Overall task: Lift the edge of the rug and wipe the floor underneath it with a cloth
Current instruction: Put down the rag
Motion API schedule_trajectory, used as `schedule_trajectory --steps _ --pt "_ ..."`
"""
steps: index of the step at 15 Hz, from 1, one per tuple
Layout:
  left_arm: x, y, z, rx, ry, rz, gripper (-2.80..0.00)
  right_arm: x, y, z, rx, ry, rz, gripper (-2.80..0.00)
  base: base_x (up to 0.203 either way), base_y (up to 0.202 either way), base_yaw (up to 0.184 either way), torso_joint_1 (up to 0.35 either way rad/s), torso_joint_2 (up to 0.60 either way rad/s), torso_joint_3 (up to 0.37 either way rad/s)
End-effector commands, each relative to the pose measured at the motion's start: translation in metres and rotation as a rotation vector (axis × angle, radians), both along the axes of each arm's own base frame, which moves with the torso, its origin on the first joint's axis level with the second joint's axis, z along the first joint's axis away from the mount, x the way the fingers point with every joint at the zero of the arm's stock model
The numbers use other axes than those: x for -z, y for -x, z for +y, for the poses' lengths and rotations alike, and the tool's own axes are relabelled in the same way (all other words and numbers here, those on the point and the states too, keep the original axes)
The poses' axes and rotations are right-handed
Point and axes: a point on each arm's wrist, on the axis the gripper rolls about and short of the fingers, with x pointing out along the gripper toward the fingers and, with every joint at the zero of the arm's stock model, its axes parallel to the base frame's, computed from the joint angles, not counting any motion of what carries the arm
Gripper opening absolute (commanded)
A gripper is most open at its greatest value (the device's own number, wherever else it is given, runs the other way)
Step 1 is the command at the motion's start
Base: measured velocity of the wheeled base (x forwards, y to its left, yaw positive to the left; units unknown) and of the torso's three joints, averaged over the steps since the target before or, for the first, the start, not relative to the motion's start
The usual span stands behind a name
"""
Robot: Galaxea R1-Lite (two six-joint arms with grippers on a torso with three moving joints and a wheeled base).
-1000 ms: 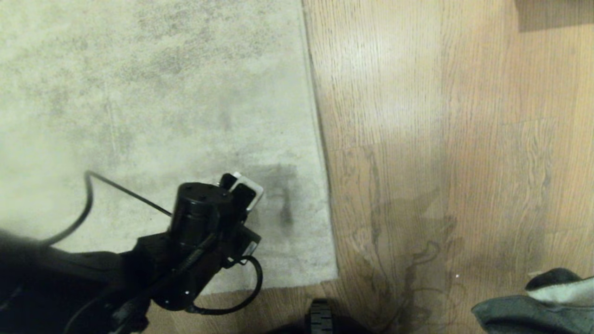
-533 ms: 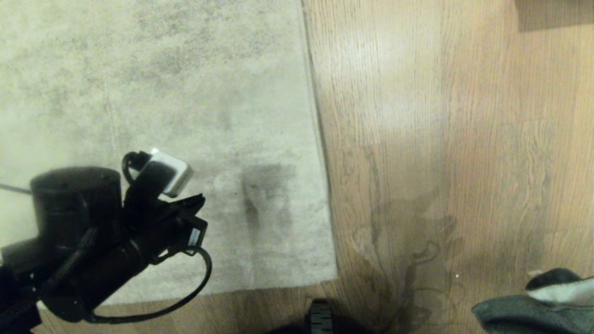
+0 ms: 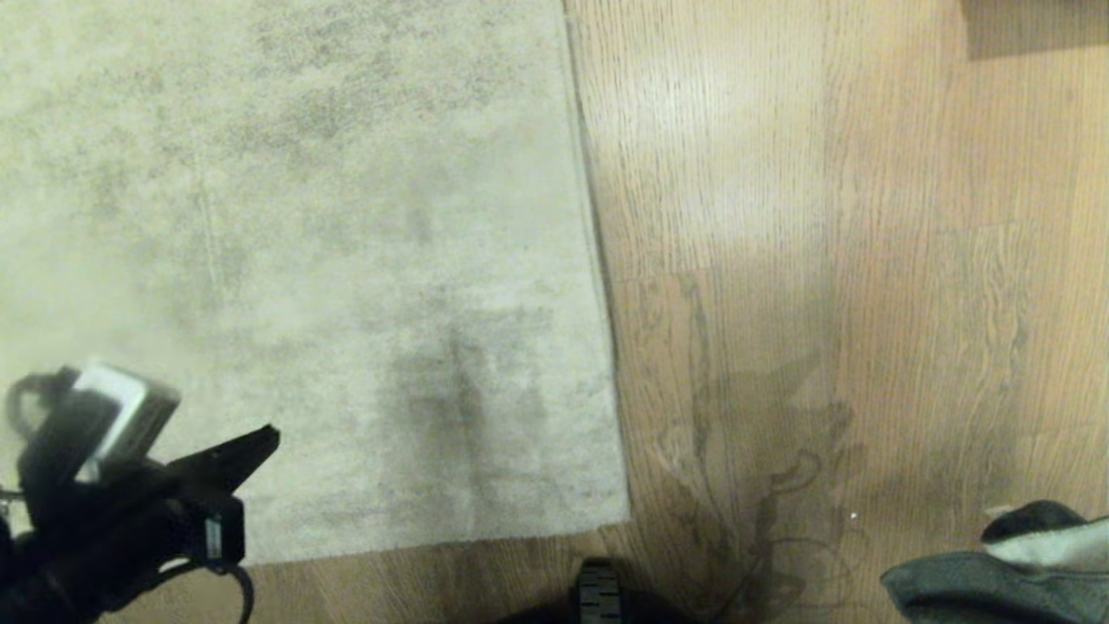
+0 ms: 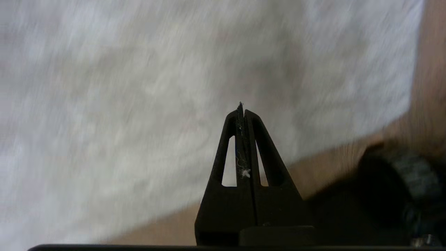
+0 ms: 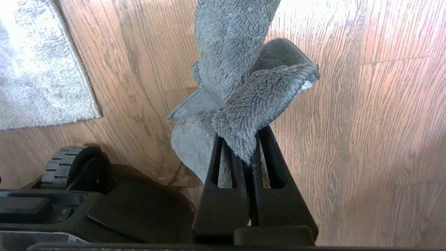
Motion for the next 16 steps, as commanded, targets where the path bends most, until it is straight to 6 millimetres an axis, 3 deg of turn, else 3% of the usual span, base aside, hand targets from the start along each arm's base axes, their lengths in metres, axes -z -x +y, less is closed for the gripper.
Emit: schedule_trajectory --steps 1,9,16 --pt "0.015 0.036 0.017 -0.058 0.017 -0.035 -2.80 0.000 0.000 0.000 -0.001 0.001 0.002 -2.80 0.000 0.000 0.000 0.000 0.00 0.000" --pt "0.048 0.105 0.030 -0.102 0.047 0.000 -2.80 0.000 0.000 0.000 -0.001 0.001 0.002 -2.80 0.000 0.000 0.000 0.000 0.00 0.000" --pt "0.069 0.137 0.033 -0.198 0.107 -0.066 -2.80 0.000 0.000 0.000 -0.001 0.001 0.002 -2.80 0.000 0.000 0.000 0.000 0.00 0.000"
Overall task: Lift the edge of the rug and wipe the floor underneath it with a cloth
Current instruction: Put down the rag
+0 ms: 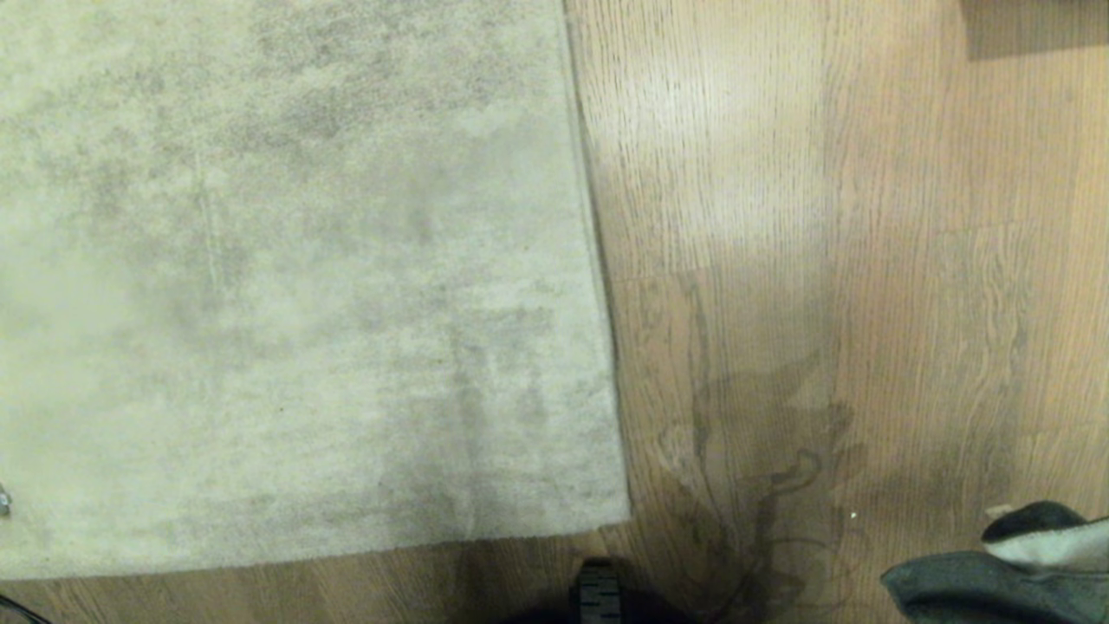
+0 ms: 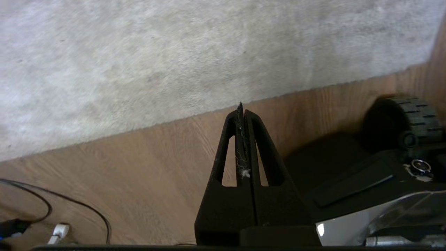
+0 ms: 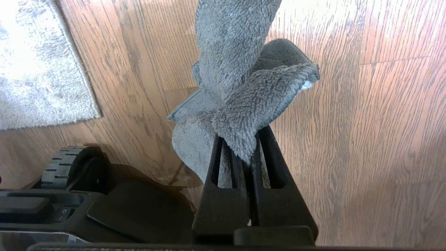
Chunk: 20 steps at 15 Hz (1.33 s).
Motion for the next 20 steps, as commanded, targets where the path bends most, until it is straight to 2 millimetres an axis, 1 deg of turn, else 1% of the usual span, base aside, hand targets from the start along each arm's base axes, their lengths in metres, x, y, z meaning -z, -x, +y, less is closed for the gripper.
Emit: schedule_trajectory --steps 1,6,11,20 --pt "0.002 0.010 0.000 -0.013 0.012 -0.106 -2.80 0.000 0.000 0.000 -0.001 0.000 0.002 -2.80 0.000 0.000 0.000 0.000 0.00 0.000" --pt "0.005 0.023 0.000 -0.028 0.033 -0.259 -2.80 0.000 0.000 0.000 -0.001 0.000 0.002 -2.80 0.000 0.000 0.000 0.000 0.00 0.000" --pt "0.006 0.023 0.001 -0.046 0.075 -0.258 -2.80 0.000 0.000 0.000 -0.001 0.000 0.002 -2.80 0.000 0.000 0.000 0.000 0.00 0.000" --pt "0.006 0.023 0.001 -0.047 0.078 -0.257 -2.80 0.000 0.000 0.000 0.000 -0.001 0.002 -2.80 0.000 0.000 0.000 0.000 0.00 0.000"
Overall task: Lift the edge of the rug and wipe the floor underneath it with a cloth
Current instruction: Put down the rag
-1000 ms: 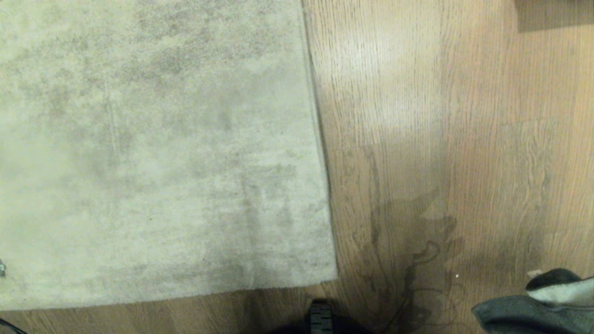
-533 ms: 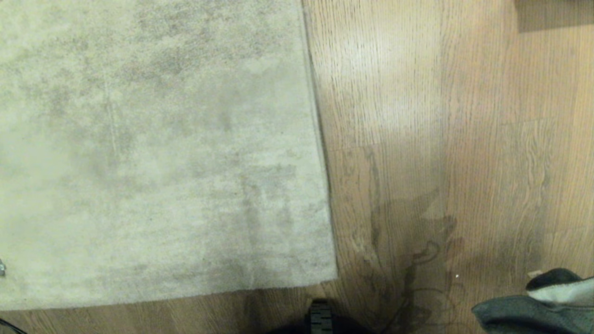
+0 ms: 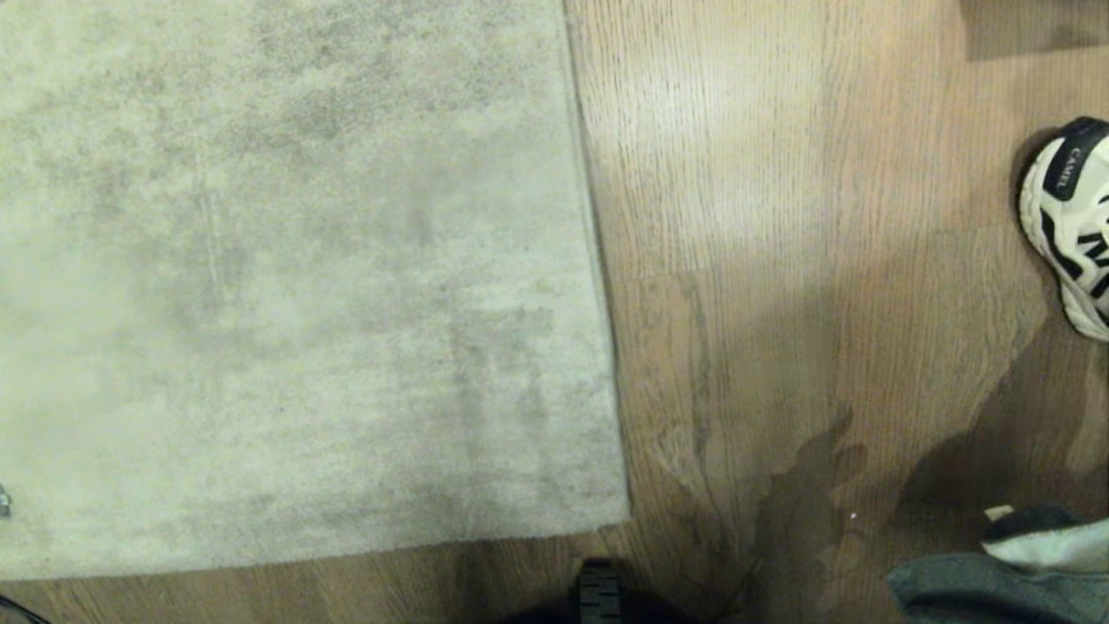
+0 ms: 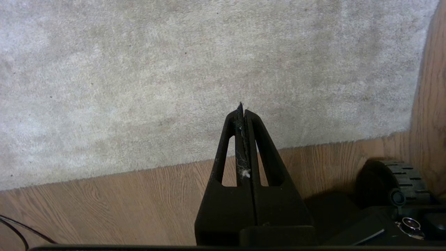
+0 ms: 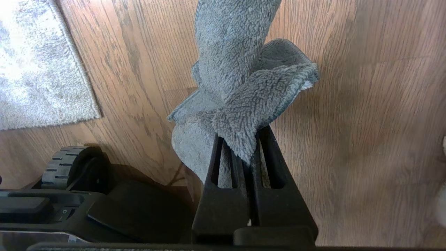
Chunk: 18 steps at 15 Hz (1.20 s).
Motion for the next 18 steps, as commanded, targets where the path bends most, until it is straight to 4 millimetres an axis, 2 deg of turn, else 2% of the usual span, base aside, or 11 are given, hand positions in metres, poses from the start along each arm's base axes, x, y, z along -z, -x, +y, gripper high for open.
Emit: schedule_trajectory --steps 1,18 --pt "0.0000 0.0000 0.0000 0.001 0.000 -0.001 -2.80 0.0000 -0.0001 0.0000 0.000 0.002 0.002 -2.80 0.000 0.000 0.000 0.000 0.00 0.000" --pt "0.0000 0.0000 0.0000 0.000 0.000 -0.001 -2.80 0.0000 -0.0001 0.0000 0.000 0.000 0.002 -2.80 0.000 0.000 0.000 0.000 0.00 0.000"
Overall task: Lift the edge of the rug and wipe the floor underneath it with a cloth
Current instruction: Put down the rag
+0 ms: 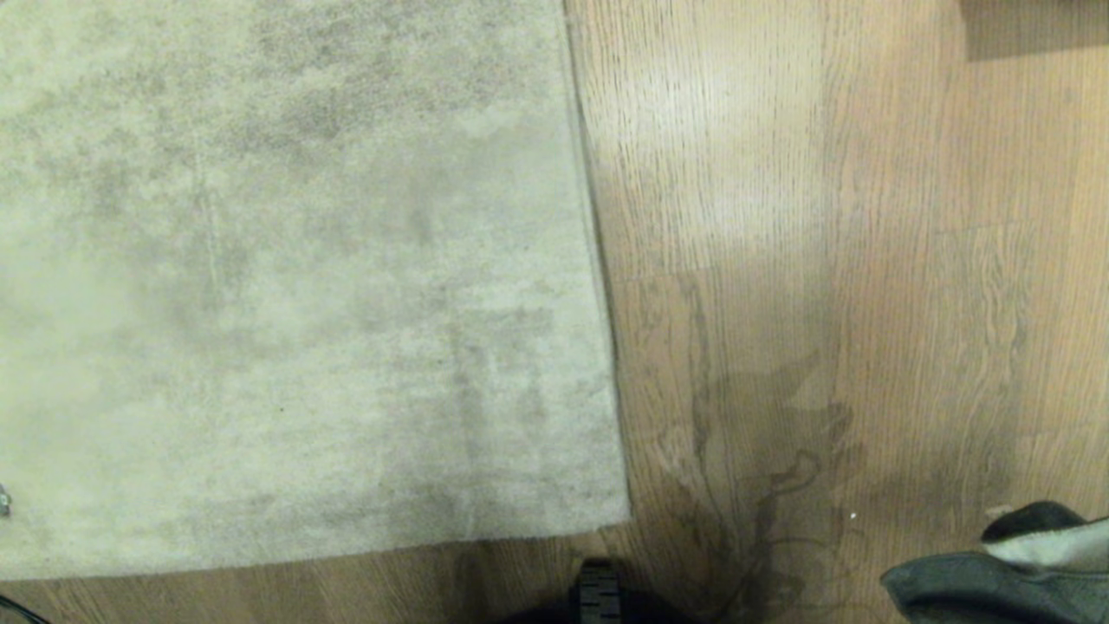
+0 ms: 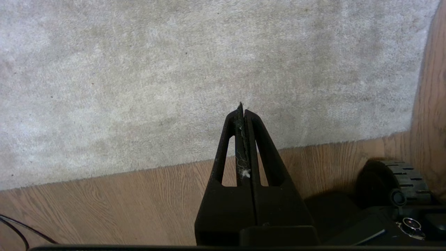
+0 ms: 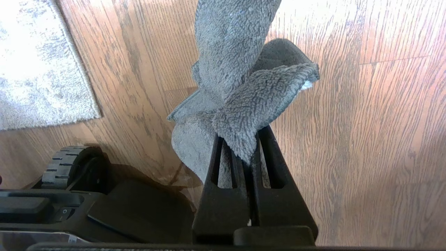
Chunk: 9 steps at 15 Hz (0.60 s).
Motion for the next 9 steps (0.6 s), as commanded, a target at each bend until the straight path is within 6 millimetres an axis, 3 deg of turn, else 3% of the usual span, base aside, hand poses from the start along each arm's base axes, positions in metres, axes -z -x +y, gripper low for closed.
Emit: schedule_trajectory --steps 1,9 --pt "0.0000 0.0000 0.0000 0.003 0.000 0.000 -2.80 0.0000 -0.0001 0.0000 -0.001 0.000 0.002 -2.80 0.000 0.000 0.000 0.000 0.00 0.000" --pt "0.0000 0.0000 0.0000 0.003 -0.002 0.000 -2.80 0.0001 0.0000 0.0000 -0.001 0.000 0.001 -2.80 0.000 0.000 0.000 0.000 0.00 0.000"
